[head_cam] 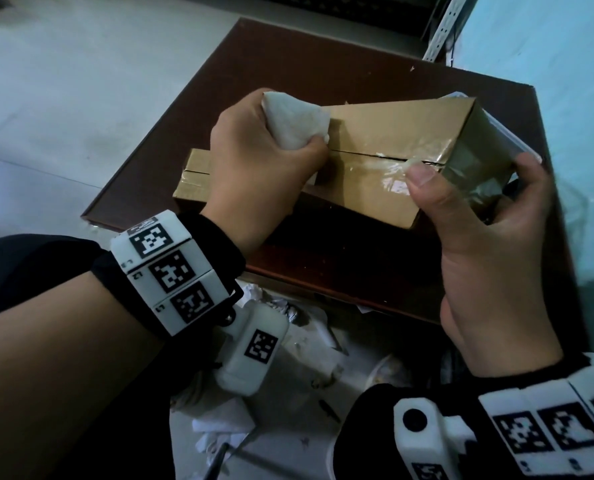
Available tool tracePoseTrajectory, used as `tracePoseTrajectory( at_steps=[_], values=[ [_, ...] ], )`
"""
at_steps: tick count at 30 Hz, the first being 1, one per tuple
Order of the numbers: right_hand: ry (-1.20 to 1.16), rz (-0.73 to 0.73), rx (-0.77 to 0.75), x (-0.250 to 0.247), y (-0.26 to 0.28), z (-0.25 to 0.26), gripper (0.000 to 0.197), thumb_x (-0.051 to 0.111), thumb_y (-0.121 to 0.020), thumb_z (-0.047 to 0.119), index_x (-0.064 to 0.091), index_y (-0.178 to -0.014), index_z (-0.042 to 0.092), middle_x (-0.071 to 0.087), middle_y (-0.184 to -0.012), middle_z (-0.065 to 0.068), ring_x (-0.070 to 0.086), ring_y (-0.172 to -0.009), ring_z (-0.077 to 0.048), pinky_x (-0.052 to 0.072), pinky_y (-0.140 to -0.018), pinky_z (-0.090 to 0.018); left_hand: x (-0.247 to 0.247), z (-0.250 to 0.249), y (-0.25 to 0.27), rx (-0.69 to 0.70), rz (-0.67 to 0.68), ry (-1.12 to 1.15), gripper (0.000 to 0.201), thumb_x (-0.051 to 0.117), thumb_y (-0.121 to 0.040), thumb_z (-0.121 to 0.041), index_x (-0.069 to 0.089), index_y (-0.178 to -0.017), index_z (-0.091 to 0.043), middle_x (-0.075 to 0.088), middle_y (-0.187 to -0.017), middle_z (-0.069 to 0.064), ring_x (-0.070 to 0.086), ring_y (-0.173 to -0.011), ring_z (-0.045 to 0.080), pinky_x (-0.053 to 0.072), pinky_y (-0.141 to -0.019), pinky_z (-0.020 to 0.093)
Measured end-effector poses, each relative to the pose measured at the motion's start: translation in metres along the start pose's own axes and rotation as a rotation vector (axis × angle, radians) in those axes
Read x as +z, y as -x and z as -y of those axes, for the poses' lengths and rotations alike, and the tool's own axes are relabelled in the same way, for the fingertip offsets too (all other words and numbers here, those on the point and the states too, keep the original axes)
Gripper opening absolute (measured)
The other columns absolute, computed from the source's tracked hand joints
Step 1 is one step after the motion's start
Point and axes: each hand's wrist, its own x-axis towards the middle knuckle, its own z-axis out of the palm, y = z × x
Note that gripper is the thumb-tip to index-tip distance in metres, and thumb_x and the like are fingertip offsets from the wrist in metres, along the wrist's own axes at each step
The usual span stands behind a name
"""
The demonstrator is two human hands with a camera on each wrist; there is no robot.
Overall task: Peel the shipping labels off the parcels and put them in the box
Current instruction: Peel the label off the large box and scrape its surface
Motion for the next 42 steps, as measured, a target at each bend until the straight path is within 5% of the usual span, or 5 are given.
tracePoseTrajectory(
  at_steps=[22, 30, 34, 37, 42],
  values=[
    [-0.132, -0.004, 0.128, 0.000, -0.002, 0.008, 0.101, 0.092, -0.073, 0.043, 0.044, -0.156, 0.015, 0.071, -0.139, -0.009, 0.075, -0.121, -0.023, 0.060, -0.104, -0.050, 0.004, -0.009, 0.000, -0.421, 0.023, 0.564, 0.021, 0.077, -0.092, -0.010, 0.066, -0.110, -0.014, 0.074, -0.112, 0.010, 0.077, -0.101, 0.021, 0.064, -0.090, 0.045],
    [-0.097, -0.019, 0.059, -0.001, 0.001, 0.007, 0.102, 0.095, -0.077, 0.039, 0.037, -0.159, 0.017, 0.069, -0.142, -0.006, 0.071, -0.127, -0.023, 0.058, -0.107, -0.053, 0.002, -0.023, 0.016, -0.072, 0.269, 0.318, 0.028, 0.063, -0.104, -0.036, 0.075, -0.090, -0.015, 0.072, -0.079, -0.014, 0.066, -0.075, -0.003, 0.053, -0.067, 0.018],
    [-0.119, -0.021, 0.054, -0.003, 0.001, 0.007, 0.110, 0.094, -0.077, 0.041, 0.028, -0.163, 0.020, 0.066, -0.145, -0.005, 0.071, -0.128, -0.022, 0.061, -0.102, -0.052, 0.007, -0.013, 0.021, 0.169, 0.374, 0.103, 0.045, 0.067, -0.097, -0.050, 0.077, -0.122, -0.014, 0.071, -0.134, 0.002, 0.065, -0.126, 0.008, 0.058, -0.099, 0.037],
    [-0.054, 0.011, -0.028, -0.001, 0.001, 0.008, 0.126, 0.099, -0.068, 0.052, 0.022, -0.165, 0.026, 0.056, -0.155, 0.000, 0.062, -0.138, -0.017, 0.056, -0.111, -0.048, 0.008, -0.016, 0.020, 0.139, 0.299, 0.244, 0.032, 0.066, -0.100, -0.040, 0.079, -0.115, -0.014, 0.075, -0.125, 0.005, 0.069, -0.118, 0.010, 0.057, -0.092, 0.028],
    [0.012, 0.106, -0.007, 0.003, 0.006, 0.010, 0.073, 0.085, -0.067, 0.076, 0.058, -0.116, 0.029, 0.070, -0.124, -0.012, 0.073, -0.114, -0.029, 0.063, -0.089, -0.045, 0.005, -0.013, 0.009, 0.022, 0.100, 0.392, 0.023, 0.075, -0.097, -0.025, 0.077, -0.108, -0.005, 0.080, -0.099, 0.000, 0.077, -0.087, 0.009, 0.061, -0.073, 0.027]
  ],
)
